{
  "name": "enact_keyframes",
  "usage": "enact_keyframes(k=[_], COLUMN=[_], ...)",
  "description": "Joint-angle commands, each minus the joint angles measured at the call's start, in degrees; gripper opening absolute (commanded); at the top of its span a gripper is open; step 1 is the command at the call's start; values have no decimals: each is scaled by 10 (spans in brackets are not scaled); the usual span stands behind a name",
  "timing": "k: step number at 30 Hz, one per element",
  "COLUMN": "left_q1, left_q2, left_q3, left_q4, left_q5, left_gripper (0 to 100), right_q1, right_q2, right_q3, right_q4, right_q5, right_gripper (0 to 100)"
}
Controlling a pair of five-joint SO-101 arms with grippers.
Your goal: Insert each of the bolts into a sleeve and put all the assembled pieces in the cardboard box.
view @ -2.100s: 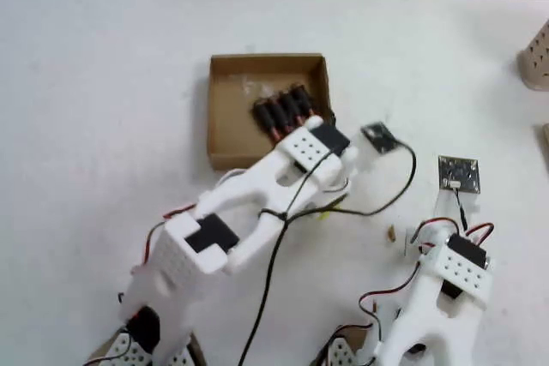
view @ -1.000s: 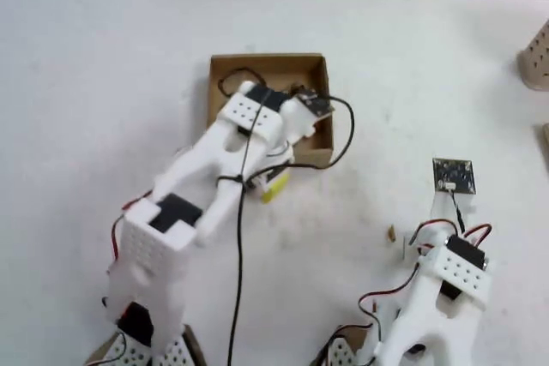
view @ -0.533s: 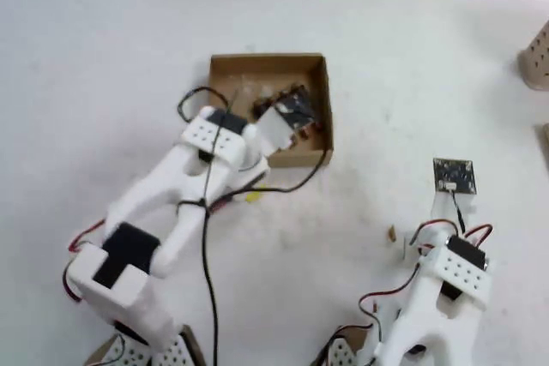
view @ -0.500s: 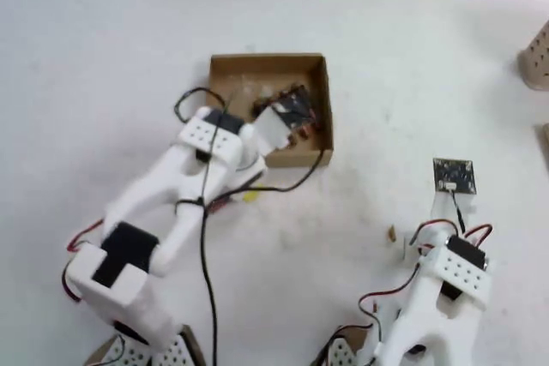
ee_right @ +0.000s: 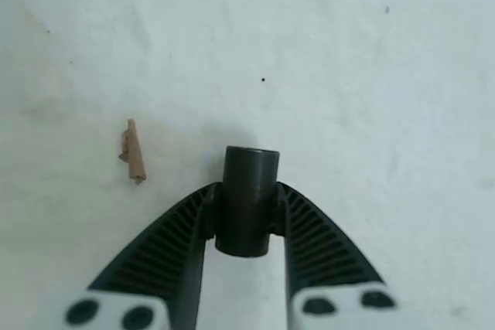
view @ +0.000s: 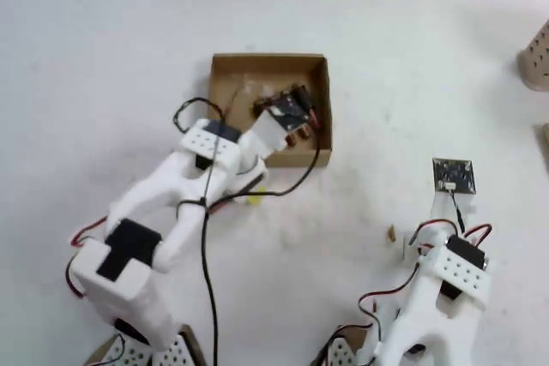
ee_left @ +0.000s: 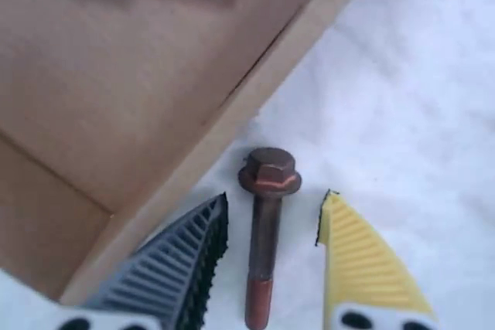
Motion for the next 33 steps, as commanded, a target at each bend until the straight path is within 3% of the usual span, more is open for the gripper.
enact_keyframes(k=[1, 8, 17, 21, 30, 33], left_q1=[6, 6, 34, 37, -45, -76], left_q2=[51, 131, 53, -54, -265, -291], left_q3=[-92, -187, -87, 9, 208, 241], left_q4=[20, 112, 120, 68, -62, -78], left_q5=[53, 54, 58, 59, 60, 60], left_gripper=[164, 18, 20, 20, 24, 24], right_q1=[-7, -7, -7, -7, -7, -8], right_q2=[-4, -4, -4, -4, -4, -5], right_q3=[-4, -4, -4, -4, -6, -10], right_q4=[-9, -9, -9, -9, -9, -9], right_q5=[5, 5, 5, 5, -2, -47], right_gripper=[17, 17, 17, 17, 17, 17])
